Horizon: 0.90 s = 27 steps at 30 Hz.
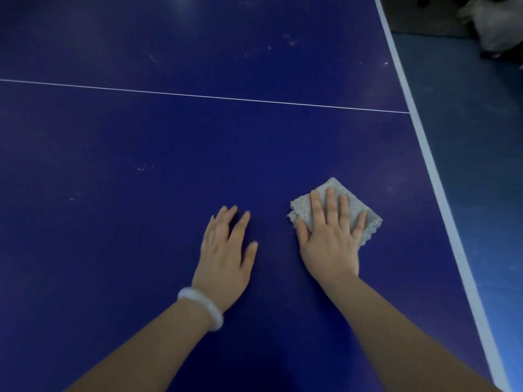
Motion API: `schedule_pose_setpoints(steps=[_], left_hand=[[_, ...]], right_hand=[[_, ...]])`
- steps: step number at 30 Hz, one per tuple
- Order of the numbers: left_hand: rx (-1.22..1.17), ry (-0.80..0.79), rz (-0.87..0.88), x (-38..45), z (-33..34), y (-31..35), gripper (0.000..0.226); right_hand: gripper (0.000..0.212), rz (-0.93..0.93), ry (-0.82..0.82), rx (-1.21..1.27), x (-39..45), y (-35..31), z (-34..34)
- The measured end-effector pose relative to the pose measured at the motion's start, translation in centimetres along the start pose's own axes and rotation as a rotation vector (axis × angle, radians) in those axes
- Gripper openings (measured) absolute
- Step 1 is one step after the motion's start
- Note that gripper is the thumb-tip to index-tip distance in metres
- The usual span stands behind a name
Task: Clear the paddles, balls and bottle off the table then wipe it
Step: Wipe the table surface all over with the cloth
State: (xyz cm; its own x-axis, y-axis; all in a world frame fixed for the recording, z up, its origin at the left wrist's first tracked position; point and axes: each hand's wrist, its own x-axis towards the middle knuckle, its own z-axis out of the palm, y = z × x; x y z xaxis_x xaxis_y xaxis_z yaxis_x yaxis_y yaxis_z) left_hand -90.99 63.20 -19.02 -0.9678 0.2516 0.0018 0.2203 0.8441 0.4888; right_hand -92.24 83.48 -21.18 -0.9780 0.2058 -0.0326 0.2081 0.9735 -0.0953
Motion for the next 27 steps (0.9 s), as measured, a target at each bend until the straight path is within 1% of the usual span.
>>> schedule_pose_setpoints(steps=[3, 5, 7, 9, 11, 12, 13, 14, 17, 19, 20, 21, 22, 25, 26, 27], left_hand=[[0.204, -0.011, -0.021, -5.0, -2.4, -4.8, 0.063], [0.329, -0.012, -0.095, -6.6, -3.7, -7.4, 0.070], [0.399, -0.024, -0.180, -7.1, -4.5, -9.0, 0.076], [0.437, -0.043, -0.238, -7.0, -4.4, -9.6, 0.081], [0.464, -0.052, -0.256, -7.0, -3.9, -9.9, 0.082], [0.463, -0.055, -0.257, -7.0, -3.8, -10.0, 0.081], [0.460, -0.055, -0.258, -7.0, -3.8, -10.1, 0.081], [0.460, -0.059, -0.263, -7.0, -3.8, -10.2, 0.081], [0.444, -0.056, -0.272, -7.1, -4.0, -10.3, 0.082], [0.438, -0.063, -0.272, -7.0, -4.1, -10.3, 0.082], [0.441, -0.072, -0.269, -7.0, -4.0, -10.2, 0.082], [0.442, -0.076, -0.264, -7.0, -3.9, -10.2, 0.081], [0.442, -0.076, -0.259, -6.9, -3.8, -10.2, 0.081], [0.430, -0.058, -0.244, -6.8, -3.6, -10.3, 0.081], [0.422, -0.055, -0.241, -6.8, -3.6, -10.3, 0.081], [0.415, -0.058, -0.238, -6.8, -3.6, -10.3, 0.081]], right_hand=[[0.068, 0.012, 0.004, -0.011, 0.0, 0.1, 0.2], [0.068, 0.016, 0.001, -0.026, 0.1, 0.0, 0.2], [0.067, 0.039, -0.010, -0.024, 0.1, -0.2, 0.0], [0.067, 0.123, -0.028, -0.001, 0.0, -0.9, -0.3], [0.067, 0.237, -0.037, 0.012, -0.3, -2.9, -0.4], [0.068, 0.259, -0.038, -0.002, -0.7, -4.4, -0.2], [0.068, 0.230, -0.040, -0.024, -1.2, -6.4, 0.1], [0.068, 0.150, -0.041, -0.033, -1.9, -8.6, 0.4], [0.066, -0.225, -0.061, -0.013, -2.5, -14.4, 1.2], [0.066, -0.417, -0.120, -0.035, -0.4, -15.4, 0.8], [0.066, -0.440, -0.143, -0.039, 1.2, -14.8, 0.6], [0.066, -0.387, -0.162, -0.025, 2.7, -13.4, 0.3], [0.065, -0.269, -0.178, 0.007, 4.0, -11.5, -0.1], [0.064, 0.169, -0.137, 0.061, 4.4, -4.6, -1.2], [0.064, 0.253, -0.123, 0.050, 3.4, -3.3, -1.5], [0.064, 0.290, -0.109, 0.029, 2.0, -2.7, -1.4]])
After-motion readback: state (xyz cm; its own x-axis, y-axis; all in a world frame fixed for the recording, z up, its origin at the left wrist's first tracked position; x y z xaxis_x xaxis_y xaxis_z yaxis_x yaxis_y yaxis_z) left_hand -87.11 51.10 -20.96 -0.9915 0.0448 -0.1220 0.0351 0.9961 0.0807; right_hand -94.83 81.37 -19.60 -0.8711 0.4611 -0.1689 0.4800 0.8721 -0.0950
